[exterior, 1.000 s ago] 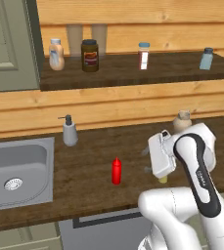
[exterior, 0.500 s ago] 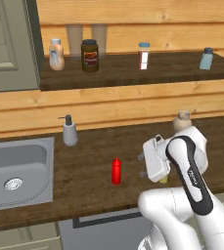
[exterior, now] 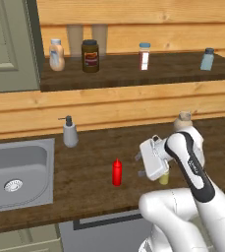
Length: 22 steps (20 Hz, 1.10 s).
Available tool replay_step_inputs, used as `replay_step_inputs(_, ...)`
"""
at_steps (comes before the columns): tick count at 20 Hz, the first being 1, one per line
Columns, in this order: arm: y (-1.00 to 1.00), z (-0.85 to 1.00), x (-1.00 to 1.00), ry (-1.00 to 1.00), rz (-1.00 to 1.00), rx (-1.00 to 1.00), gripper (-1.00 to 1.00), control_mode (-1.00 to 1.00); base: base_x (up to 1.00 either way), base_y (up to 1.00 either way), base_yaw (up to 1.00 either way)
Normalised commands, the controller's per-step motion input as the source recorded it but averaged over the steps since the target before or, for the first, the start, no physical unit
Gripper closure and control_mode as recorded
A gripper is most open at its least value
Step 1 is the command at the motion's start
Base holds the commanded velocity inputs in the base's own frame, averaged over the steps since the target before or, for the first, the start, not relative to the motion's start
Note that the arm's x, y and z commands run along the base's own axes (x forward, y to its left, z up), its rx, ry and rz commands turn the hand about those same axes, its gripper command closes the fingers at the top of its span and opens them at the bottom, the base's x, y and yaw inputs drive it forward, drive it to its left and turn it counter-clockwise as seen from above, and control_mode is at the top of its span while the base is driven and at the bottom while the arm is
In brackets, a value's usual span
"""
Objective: Put the shaker and condiment bottle from the counter next to their counterparts in the cabinet.
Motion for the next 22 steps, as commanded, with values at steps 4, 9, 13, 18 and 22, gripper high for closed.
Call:
replay_step_inputs(4, 0.19, -0.54, 0.17, 0.00, 0.05, 0.10, -1.00, -1.00, 0.00, 0.00, 0.00)
replay_step_inputs(9, 0.18, -0.46, 0.21, -0.04, 0.03, 0.01, -1.00, -1.00, 0.00, 0.00, 0.00)
replay_step_inputs(13, 0.23, -0.43, 0.15, -0.10, 0.00, -0.02, -1.00, -1.00, 0.00, 0.00, 0.00)
replay_step_inputs(18, 0.23, -0.38, 0.05, -0.05, 0.01, 0.00, -1.00, -1.00, 0.00, 0.00, 0.00)
replay_step_inputs(22, 0.24, -0.36, 0.01, 0.00, 0.02, 0.00, -1.00, -1.00, 0.00, 0.00, 0.00)
